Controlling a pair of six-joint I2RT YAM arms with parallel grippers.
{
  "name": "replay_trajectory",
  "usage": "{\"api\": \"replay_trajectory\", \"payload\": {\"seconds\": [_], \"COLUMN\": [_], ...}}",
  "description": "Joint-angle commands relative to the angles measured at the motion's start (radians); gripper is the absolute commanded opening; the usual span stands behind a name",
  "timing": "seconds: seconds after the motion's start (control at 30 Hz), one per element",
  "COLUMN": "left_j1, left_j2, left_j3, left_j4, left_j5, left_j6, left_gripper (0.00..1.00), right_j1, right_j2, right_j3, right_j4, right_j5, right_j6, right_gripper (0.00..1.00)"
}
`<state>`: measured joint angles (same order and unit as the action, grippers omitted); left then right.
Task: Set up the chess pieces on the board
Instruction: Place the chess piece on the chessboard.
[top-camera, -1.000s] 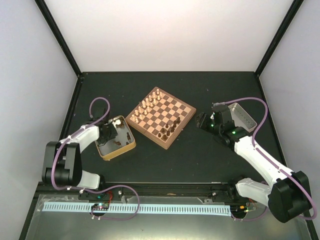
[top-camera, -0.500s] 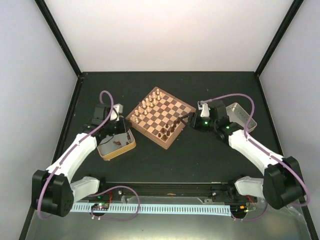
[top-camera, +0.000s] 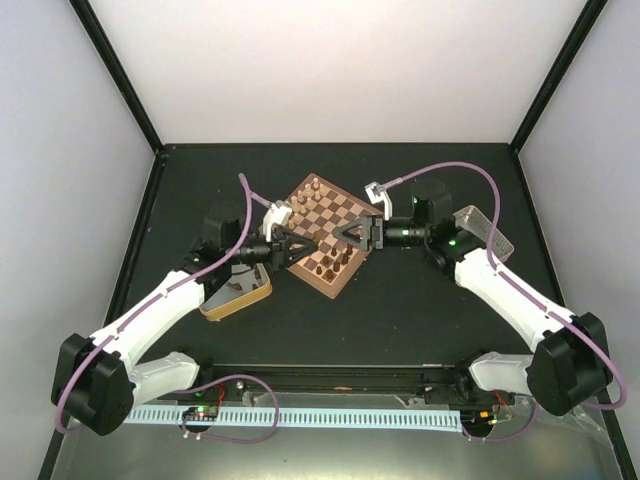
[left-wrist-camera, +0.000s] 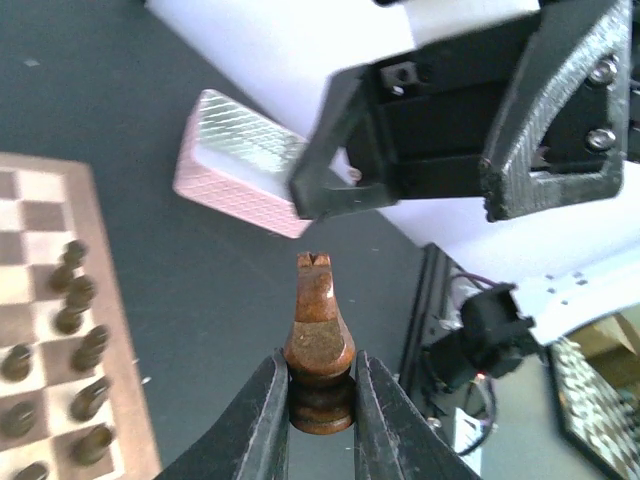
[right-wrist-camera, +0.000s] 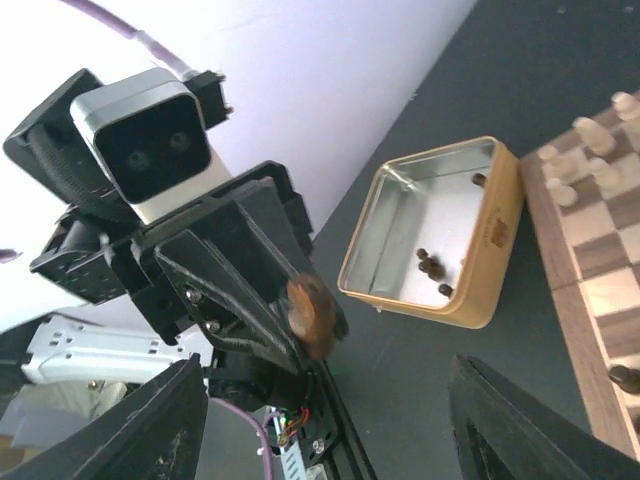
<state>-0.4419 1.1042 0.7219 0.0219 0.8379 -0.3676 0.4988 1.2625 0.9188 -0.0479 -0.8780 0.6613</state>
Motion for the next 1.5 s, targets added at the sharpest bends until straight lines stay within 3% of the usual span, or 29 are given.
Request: {"api": "replay_trajectory", "payload": {"seconds": [0.0,0.13,0.47,0.77,0.8,0.87,0.93,1.03,1.13,1.3,1.47], "left_j1": [-0.020,-0.026,-0.031,-0.031,-0.032,-0.032,-0.031,-0.029,-0.027,-0.024,-0.020], "left_j2": [0.011,0.014,0.016,0.026,0.027,0.028,0.025,-0.012,-0.083,-0.232,-0.322], "left_j3": [0.034,0.041,0.050,0.062,0.068,0.088,0.115,0.126,0.095,0.021,0.019], "left_j4": [0.129,0.147,0.171,0.176,0.167,0.117,0.020,-0.123,-0.190,-0.200,-0.270], "left_j5": [0.196,0.264,0.318,0.321,0.316,0.280,0.188,-0.147,-0.487,-0.871,-0.989], "left_j6": [0.018,0.002,-0.046,-0.063,-0.061,-0.047,-0.002,0.036,0.021,0.020,0.053], "left_gripper": [0.10,0.10,0.11,0.12,0.15,0.33,0.49,0.68,0.76,0.84,0.91], "right_j1": [0.035,0.060,0.105,0.108,0.107,0.107,0.107,0.107,0.107,0.106,0.085], "right_j2": [-0.014,0.002,0.014,0.019,0.016,0.006,-0.011,-0.048,-0.077,-0.059,0.065], "right_j3": [0.067,0.083,0.084,0.093,0.093,0.093,0.092,0.076,0.036,-0.015,0.019], "right_j4": [-0.024,0.004,0.033,0.034,0.028,0.011,-0.016,-0.067,-0.083,-0.068,-0.091], "right_j5": [-0.060,-0.090,-0.169,-0.169,-0.156,-0.106,-0.008,0.270,0.597,0.994,1.125], "right_j6": [-0.066,-0.081,-0.116,-0.122,-0.130,-0.152,-0.193,-0.284,-0.343,-0.370,-0.343], "right_gripper": [0.65,0.61,0.37,0.03,0.01,0.01,0.01,0.01,0.01,0.01,0.01]}}
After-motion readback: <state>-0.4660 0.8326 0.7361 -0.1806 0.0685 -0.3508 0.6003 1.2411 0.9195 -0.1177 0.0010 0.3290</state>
